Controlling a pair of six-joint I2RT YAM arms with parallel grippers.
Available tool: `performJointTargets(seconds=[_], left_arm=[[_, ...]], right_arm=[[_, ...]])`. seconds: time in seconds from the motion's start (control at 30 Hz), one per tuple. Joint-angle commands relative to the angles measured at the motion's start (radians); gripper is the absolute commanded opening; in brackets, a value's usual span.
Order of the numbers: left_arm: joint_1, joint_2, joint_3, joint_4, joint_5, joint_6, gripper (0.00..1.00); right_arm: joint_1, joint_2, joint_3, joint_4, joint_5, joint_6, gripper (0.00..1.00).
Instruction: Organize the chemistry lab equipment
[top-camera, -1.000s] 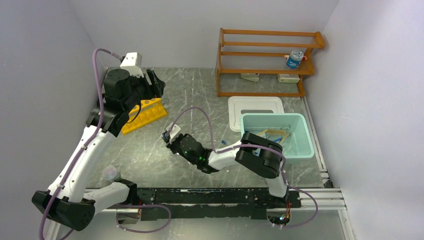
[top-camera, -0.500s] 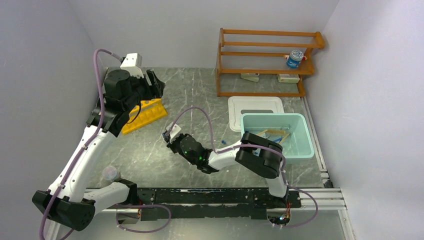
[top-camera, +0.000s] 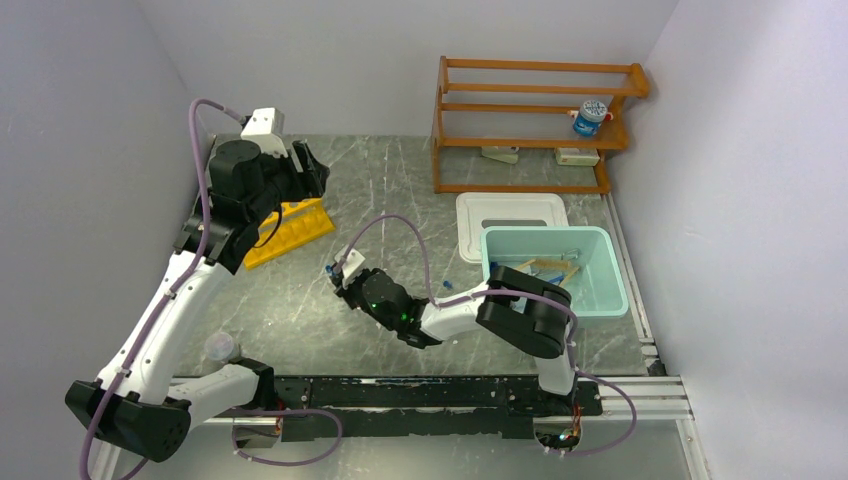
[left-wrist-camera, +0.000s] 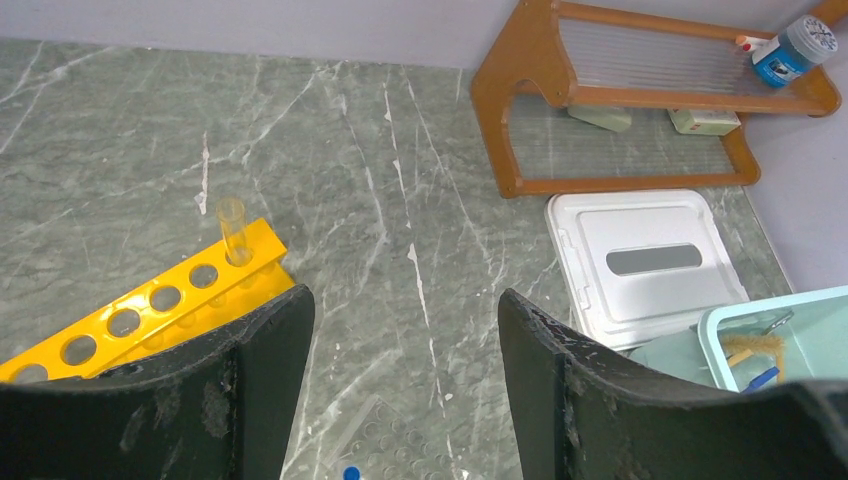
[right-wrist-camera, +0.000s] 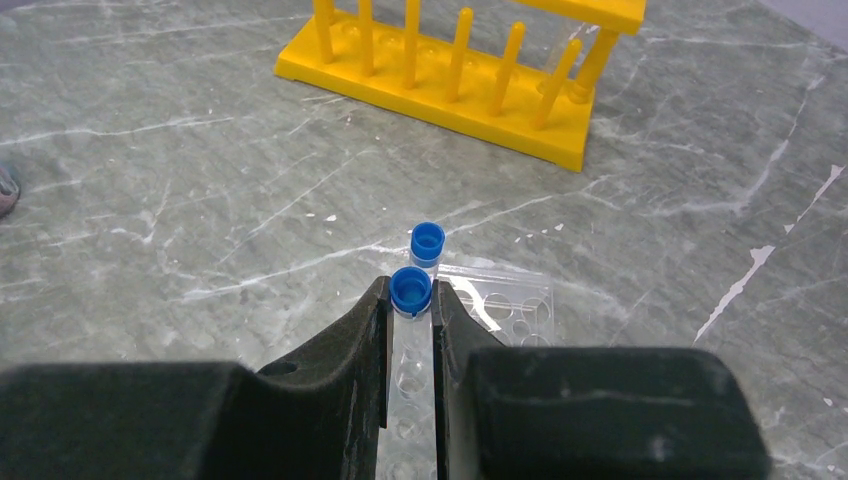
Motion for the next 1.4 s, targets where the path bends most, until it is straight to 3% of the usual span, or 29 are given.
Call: performJointTargets(seconds=[0.0,0.57,1.1,1.17,1.37], left_arm=[[0.010,-0.021,-0.012,0.013,-0.009,0.004,0.72],[0.013,-0.029,-0.023,0.006,-0.022,0.010,0.72],[0.017,-0.040,-0.032,0.002,-0.023,0.009,0.72],[0.018,-0.040,-0.033,0.001,-0.021,0.009,0.72],[0.018,-0.037,-0.036,-0.004,-0.003,0.008,0.72]], right_arm=[[0.005,0.012,0.016,-0.008,0.009,0.000,0.12],[0.002,0.076,0.057,-0.048,0.009,0.023,0.16],[-0.019,0.078,0.131,-0.213,0.007,0.121,0.19],[-0.021,0.081,0.146,-0.237,0.011,0.131,0.24],[-0.023,0.010,0.145,-0.275,-0.015,0.158,0.52]])
